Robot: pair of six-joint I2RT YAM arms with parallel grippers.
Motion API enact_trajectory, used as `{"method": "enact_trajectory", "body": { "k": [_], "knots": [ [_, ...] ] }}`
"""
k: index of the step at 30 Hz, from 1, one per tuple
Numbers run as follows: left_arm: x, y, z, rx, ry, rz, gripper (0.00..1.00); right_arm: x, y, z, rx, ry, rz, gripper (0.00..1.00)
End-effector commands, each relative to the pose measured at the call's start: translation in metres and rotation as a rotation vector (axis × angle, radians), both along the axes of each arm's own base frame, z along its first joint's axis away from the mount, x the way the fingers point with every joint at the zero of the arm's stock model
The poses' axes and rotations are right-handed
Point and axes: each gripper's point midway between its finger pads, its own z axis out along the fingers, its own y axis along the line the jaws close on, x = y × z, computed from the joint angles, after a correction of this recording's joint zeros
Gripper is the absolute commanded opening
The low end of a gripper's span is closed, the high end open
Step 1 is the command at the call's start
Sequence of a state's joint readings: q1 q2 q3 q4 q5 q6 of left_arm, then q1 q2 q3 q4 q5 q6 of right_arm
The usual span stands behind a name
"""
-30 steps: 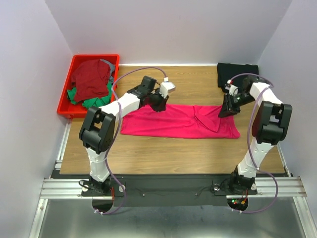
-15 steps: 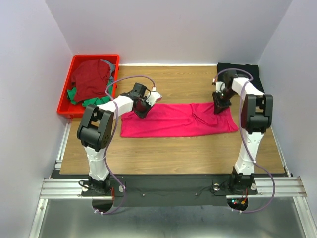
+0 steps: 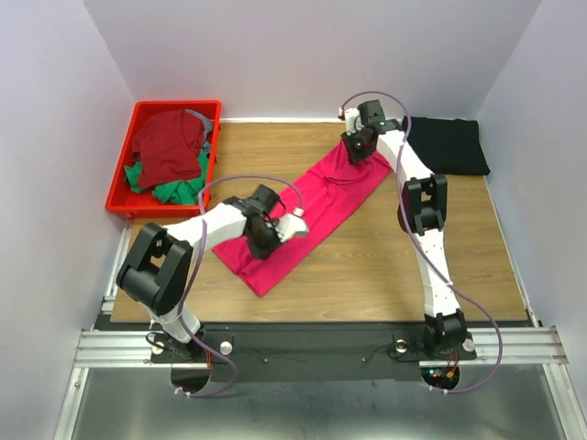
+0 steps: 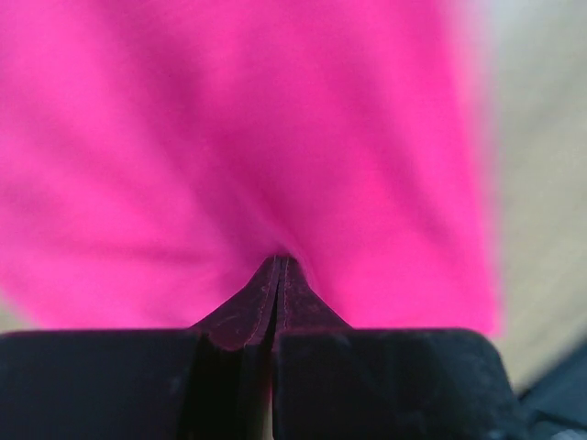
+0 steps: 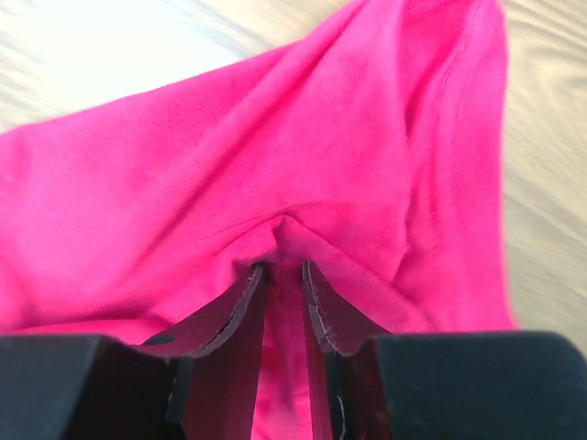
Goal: Fold and stack the t-shirts
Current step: Fold the tshirt
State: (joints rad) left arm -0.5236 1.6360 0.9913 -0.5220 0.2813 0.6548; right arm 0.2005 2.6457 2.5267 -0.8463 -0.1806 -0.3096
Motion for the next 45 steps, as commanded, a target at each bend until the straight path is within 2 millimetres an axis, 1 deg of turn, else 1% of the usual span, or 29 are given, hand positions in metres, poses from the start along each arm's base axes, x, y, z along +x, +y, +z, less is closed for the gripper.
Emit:
{"method": "enact_trajectory", "body": {
  "k": [1,2,3,4,7,8,10,11,16,17,19,22,25,26,28,29,31,33,34,35,37,38,39,40,41,42,43,44,45],
  "knots": [
    [-0.043,-0.034,0.026,-0.088,0.064,-0.129,0.07,0.01,0.015,0.041,0.05,-0.114,-0.032,0.29],
    [-0.04,-0.042,0.034,-0.123,0.059,-0.122,0.07,0.009,0.009,0.052,0.047,-0.137,-0.056,0.3],
    [-0.036,-0.045,0.04,-0.139,0.046,-0.11,0.07,0.0,0.0,0.043,0.034,-0.112,-0.074,0.3],
    [-0.03,-0.051,0.047,-0.161,0.021,-0.103,0.07,0.005,-0.005,0.085,0.049,-0.199,-0.103,0.31],
    [-0.016,-0.059,0.063,-0.207,-0.056,-0.107,0.07,0.002,-0.023,0.113,0.07,-0.246,-0.146,0.34],
    [-0.011,-0.059,0.066,-0.204,-0.083,-0.1,0.08,0.0,-0.025,0.131,0.076,-0.274,-0.154,0.38],
    [-0.005,-0.059,0.066,-0.195,-0.103,-0.113,0.08,-0.005,-0.026,0.132,0.081,-0.266,-0.155,0.39],
    [0.0,-0.056,0.065,-0.176,-0.12,-0.107,0.09,-0.01,-0.024,0.142,0.095,-0.274,-0.155,0.4],
    [0.008,-0.042,0.047,-0.11,-0.135,-0.131,0.1,-0.034,-0.014,0.126,0.171,-0.18,-0.16,0.39],
    [0.008,-0.036,0.04,-0.084,-0.139,-0.148,0.1,-0.045,-0.009,0.112,0.192,-0.126,-0.152,0.38],
    [0.009,-0.033,0.032,-0.062,-0.137,-0.157,0.1,-0.055,-0.004,0.103,0.23,-0.077,-0.162,0.37],
    [0.006,-0.025,0.017,-0.011,-0.104,-0.17,0.1,-0.068,0.003,0.079,0.268,0.009,-0.17,0.33],
    [0.001,-0.016,0.001,0.042,-0.072,-0.189,0.09,-0.072,0.002,0.056,0.256,0.057,-0.181,0.29],
    [-0.002,-0.012,-0.004,0.058,-0.061,-0.19,0.09,-0.072,-0.001,0.043,0.239,0.075,-0.189,0.27],
    [-0.007,-0.009,-0.011,0.075,-0.037,-0.2,0.07,-0.069,-0.003,0.029,0.22,0.091,-0.202,0.24],
    [-0.008,-0.008,-0.013,0.079,-0.027,-0.202,0.07,-0.067,-0.005,0.014,0.202,0.11,-0.211,0.24],
    [-0.016,-0.011,-0.019,0.081,0.015,-0.22,0.06,-0.059,-0.006,0.009,0.189,0.101,-0.215,0.22],
    [-0.021,-0.019,-0.021,0.065,0.048,-0.243,0.05,-0.054,-0.011,-0.008,0.159,0.111,-0.23,0.21],
    [-0.03,-0.026,-0.021,0.06,0.069,-0.269,0.04,-0.047,-0.01,-0.007,0.157,0.096,-0.231,0.2],
    [-0.035,-0.035,-0.019,0.033,0.086,-0.289,0.03,-0.043,-0.012,-0.016,0.144,0.099,-0.235,0.2],
    [-0.047,-0.049,-0.022,0.018,0.126,-0.326,0.02,-0.036,-0.013,-0.021,0.138,0.091,-0.232,0.2],
    [-0.054,-0.065,-0.018,-0.002,0.129,-0.356,0.02,-0.025,-0.012,-0.013,0.145,0.059,-0.23,0.2],
    [-0.061,-0.077,-0.018,-0.035,0.157,-0.37,0.01,-0.022,-0.011,-0.024,0.141,0.069,-0.229,0.2],
    [-0.065,-0.087,-0.017,-0.052,0.17,-0.377,0.01,-0.017,-0.01,-0.024,0.14,0.057,-0.224,0.2],
    [-0.069,-0.107,-0.01,-0.082,0.171,-0.389,0.01,-0.012,-0.01,-0.026,0.138,0.048,-0.224,0.2],
    [-0.075,-0.12,-0.007,-0.119,0.195,-0.397,0.01,0.001,-0.008,-0.015,0.145,0.006,-0.218,0.2],
    [-0.078,-0.131,-0.008,-0.135,0.214,-0.401,0.01,0.006,-0.008,-0.016,0.146,-0.005,-0.216,0.19],
    [-0.077,-0.155,0.005,-0.193,0.214,-0.392,0.01,0.011,-0.007,-0.025,0.145,-0.01,-0.211,0.19],
    [-0.077,-0.166,0.004,-0.211,0.229,-0.386,0.01,0.024,-0.005,-0.013,0.158,-0.055,-0.205,0.2]
  ]
}}
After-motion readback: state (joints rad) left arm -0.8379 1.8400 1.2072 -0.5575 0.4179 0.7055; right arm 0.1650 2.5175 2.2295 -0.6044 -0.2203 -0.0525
